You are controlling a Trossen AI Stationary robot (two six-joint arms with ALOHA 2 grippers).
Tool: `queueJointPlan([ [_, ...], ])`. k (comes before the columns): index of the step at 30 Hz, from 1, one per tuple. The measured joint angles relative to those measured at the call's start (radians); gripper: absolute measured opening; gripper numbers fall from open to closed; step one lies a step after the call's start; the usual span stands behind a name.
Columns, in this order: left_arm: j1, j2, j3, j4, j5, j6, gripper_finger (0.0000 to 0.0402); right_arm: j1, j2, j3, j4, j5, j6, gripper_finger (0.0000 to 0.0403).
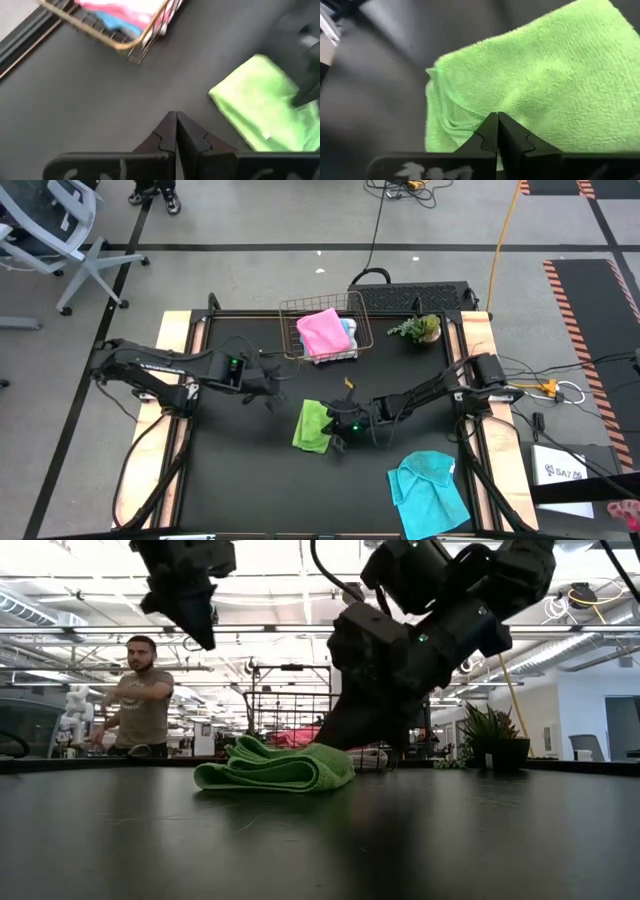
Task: Fold microfiber towels
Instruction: Fold the green microfiber cloth
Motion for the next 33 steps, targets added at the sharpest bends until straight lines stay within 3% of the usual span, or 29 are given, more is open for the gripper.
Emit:
queueJointPlan([
  [4,-0.001,0.003,0.000,0.001,-0.008,0.000,0.0004,0.000,0.015,0.000,-0.025,-0.012,-0.010,0.0000],
  [9,-0.002,0.001,0.000,0.010,-0.002,0.000,0.0010,0.000,-0.005,0.005,-0.197,-0.078,-0.040,0.0000],
  [15,-0.003,0.001,0.000,0.013,0.028,-0.014,0.0005,-0.008,-0.086,0.002,-0.407,-0.078,-0.126,0.0000],
  [21,-0.003,0.028,0.000,0.070,0.040,-0.018,0.0010,-0.038,-0.207,-0.003,-0.450,-0.027,-0.170,0.0000],
  [27,-0.002,0.125,0.002,0.270,0.047,0.086,0.0004,-0.014,-0.366,-0.002,-0.441,-0.071,-0.167,0.0000],
  [33,0.027,0.289,0.002,0.513,0.129,0.146,0.0003,0.043,-0.418,-0.001,-0.480,0.026,-0.142,0.0000],
])
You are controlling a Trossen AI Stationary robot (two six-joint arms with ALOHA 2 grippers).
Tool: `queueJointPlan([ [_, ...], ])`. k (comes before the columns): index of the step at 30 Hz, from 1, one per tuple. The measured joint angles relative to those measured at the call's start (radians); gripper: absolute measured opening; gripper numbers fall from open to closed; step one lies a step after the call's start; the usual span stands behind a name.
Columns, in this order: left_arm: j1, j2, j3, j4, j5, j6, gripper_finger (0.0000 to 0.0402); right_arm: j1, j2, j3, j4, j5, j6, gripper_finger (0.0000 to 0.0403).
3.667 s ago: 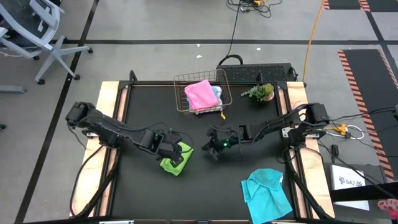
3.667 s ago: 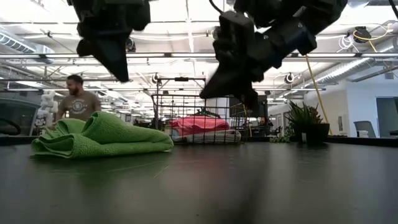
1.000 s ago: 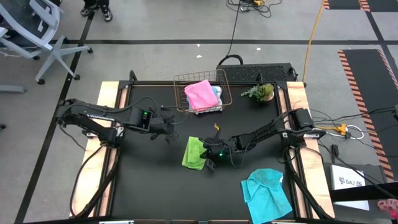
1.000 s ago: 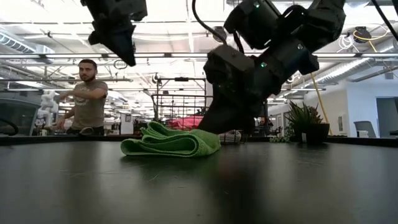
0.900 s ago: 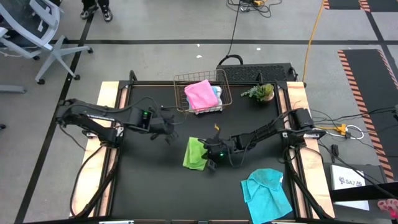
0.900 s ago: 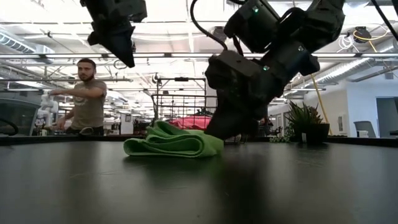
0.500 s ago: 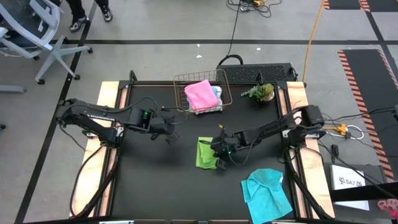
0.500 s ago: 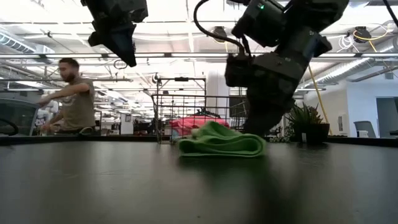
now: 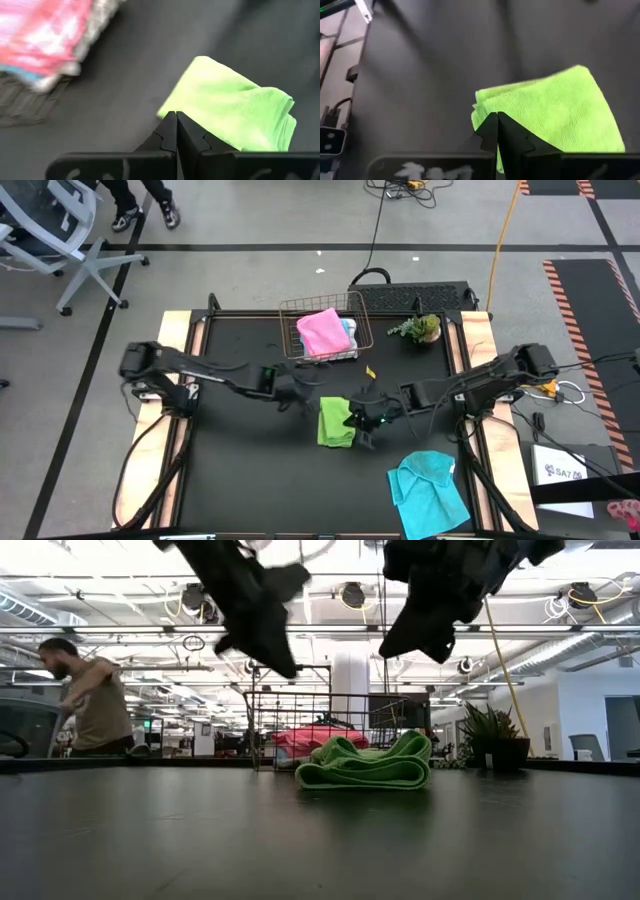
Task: Fold microfiber towels
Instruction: Fold the green microfiber cloth
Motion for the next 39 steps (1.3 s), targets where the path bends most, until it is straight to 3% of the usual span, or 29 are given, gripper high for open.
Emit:
queueJointPlan([
  [6,0.019,0.153,0.000,0.174,0.085,0.002,0.0003,0.048,0.039,-0.036,-0.013,0.007,0.090,0.0000],
  [13,0.019,0.187,-0.002,0.172,0.160,0.000,0.0010,0.083,0.054,-0.107,-0.018,0.004,0.143,0.0000],
  [18,-0.009,0.166,-0.001,0.153,0.172,0.079,0.0004,0.083,0.046,-0.110,-0.016,0.007,-0.003,0.0000],
  [24,-0.090,0.150,-0.001,0.084,0.070,0.218,0.0010,0.065,0.048,-0.110,-0.048,0.008,-0.203,0.0004],
  [28,-0.139,0.150,-0.001,0.054,0.053,0.228,0.0007,0.032,0.051,-0.110,-0.057,0.007,-0.265,0.0029],
  [39,-0.176,0.150,-0.001,0.018,0.012,0.074,0.0015,0.011,0.056,-0.110,-0.046,0.008,-0.432,0.0141],
])
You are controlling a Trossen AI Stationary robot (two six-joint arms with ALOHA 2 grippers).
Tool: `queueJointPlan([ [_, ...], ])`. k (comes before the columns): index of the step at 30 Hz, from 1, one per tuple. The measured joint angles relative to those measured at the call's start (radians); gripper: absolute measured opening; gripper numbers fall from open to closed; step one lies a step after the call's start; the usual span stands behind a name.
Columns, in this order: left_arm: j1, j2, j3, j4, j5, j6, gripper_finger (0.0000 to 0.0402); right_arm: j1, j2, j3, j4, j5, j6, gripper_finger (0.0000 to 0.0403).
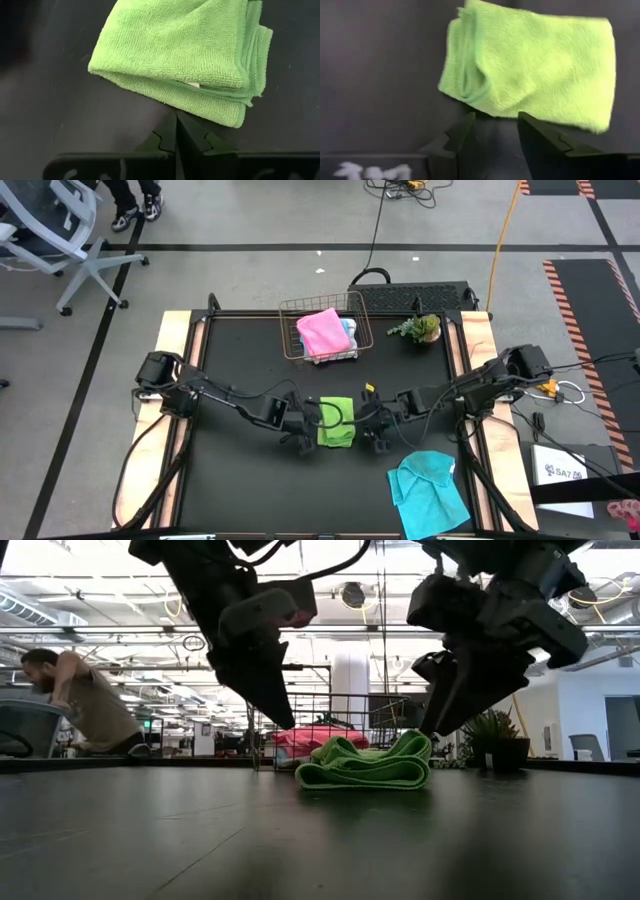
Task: Fold microfiber towels
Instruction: Fold the green microfiber cloth
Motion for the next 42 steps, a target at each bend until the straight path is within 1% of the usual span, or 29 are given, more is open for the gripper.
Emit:
queueJointPlan([
  [3,0.002,0.000,0.000,-0.005,0.000,-0.017,0.0013,0.014,0.013,0.001,0.051,0.000,-0.083,0.0154],
  [8,0.002,0.000,0.000,-0.004,0.000,-0.040,0.0003,0.027,0.050,0.001,0.079,0.006,-0.200,0.0156],
  [14,0.002,0.000,0.000,-0.004,0.001,-0.080,0.0016,0.026,0.120,0.001,0.118,0.025,-0.251,0.0155],
  [18,0.000,0.000,0.000,-0.004,0.001,-0.081,0.0006,0.029,0.140,0.001,0.158,0.025,-0.227,0.0155],
  [21,0.000,0.000,0.000,-0.004,0.001,-0.084,0.0004,0.038,0.127,0.001,0.179,0.030,-0.221,0.0151],
  [24,0.000,0.000,0.000,-0.004,0.001,-0.085,0.0013,0.049,0.105,0.001,0.191,0.074,-0.221,0.0138],
  [29,0.001,0.000,0.000,-0.004,0.002,-0.085,0.0017,0.052,0.094,0.001,0.198,0.078,-0.188,0.0105],
  [34,0.001,0.000,0.000,-0.005,0.002,-0.082,0.0004,0.052,0.094,0.001,0.213,0.076,-0.161,0.0050],
  [37,0.001,0.000,0.000,-0.005,0.002,-0.079,0.0005,0.052,0.094,0.006,0.222,0.075,-0.161,0.0014],
  [39,0.001,0.000,0.000,-0.005,0.002,-0.077,0.0012,0.052,0.095,0.023,0.222,0.074,-0.161,0.0006],
  [42,0.001,0.000,0.000,-0.005,0.001,-0.077,0.0019,0.052,0.094,0.051,0.223,0.074,-0.162,0.0010],
])
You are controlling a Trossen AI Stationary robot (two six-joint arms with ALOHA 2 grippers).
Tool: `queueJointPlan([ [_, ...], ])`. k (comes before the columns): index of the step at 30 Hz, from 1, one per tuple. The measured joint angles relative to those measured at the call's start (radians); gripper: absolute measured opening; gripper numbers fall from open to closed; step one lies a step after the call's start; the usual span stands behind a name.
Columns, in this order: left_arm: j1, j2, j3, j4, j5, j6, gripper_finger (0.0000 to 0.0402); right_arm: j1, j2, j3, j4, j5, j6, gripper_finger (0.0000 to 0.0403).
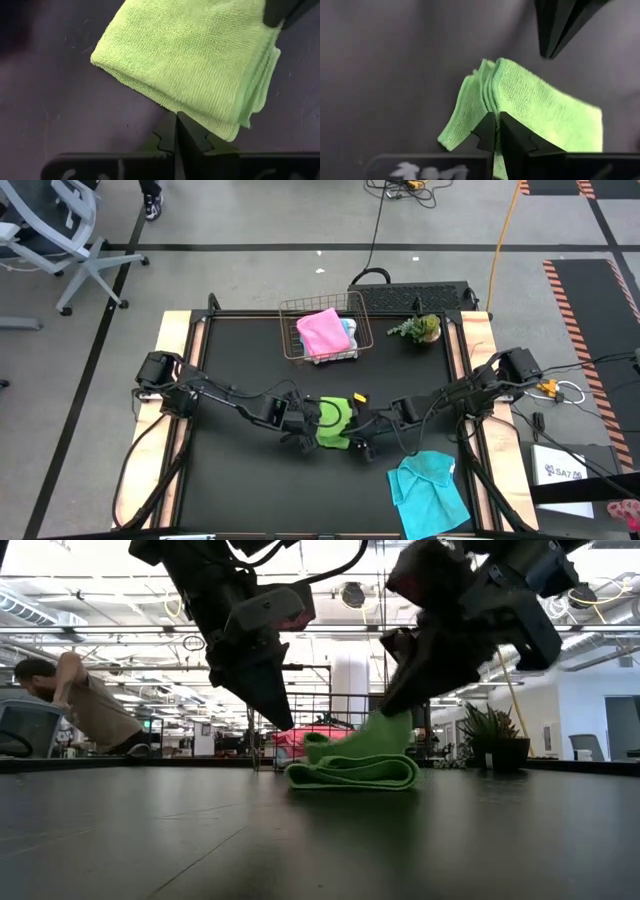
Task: Fold microfiber towels
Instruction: Fold the green microfiber cloth
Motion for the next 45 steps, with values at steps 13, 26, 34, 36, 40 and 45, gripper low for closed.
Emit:
queueJointPlan([
  [13,0.007,0.000,0.000,-0.002,-0.019,0.021,0.0021,0.015,0.025,0.058,-0.006,-0.085,0.060,0.0004],
  [26,0.050,0.000,0.000,-0.003,0.003,0.054,0.0021,0.020,0.169,0.058,0.168,-0.161,0.181,0.0078],
  [34,0.053,0.000,0.000,0.027,0.012,0.055,0.0021,0.020,0.081,0.058,0.155,-0.159,0.185,0.0143],
  [36,0.054,0.000,0.000,0.048,0.042,0.054,0.0021,0.020,0.042,0.058,0.125,-0.151,0.184,0.0149],
  [40,0.054,0.000,0.000,0.113,0.082,0.054,0.0017,0.012,-0.006,0.058,-0.004,-0.044,0.161,0.0144],
  [45,0.051,0.000,0.000,0.228,0.144,0.053,0.0005,-0.008,0.017,0.058,-0.027,-0.027,0.189,0.0115],
])
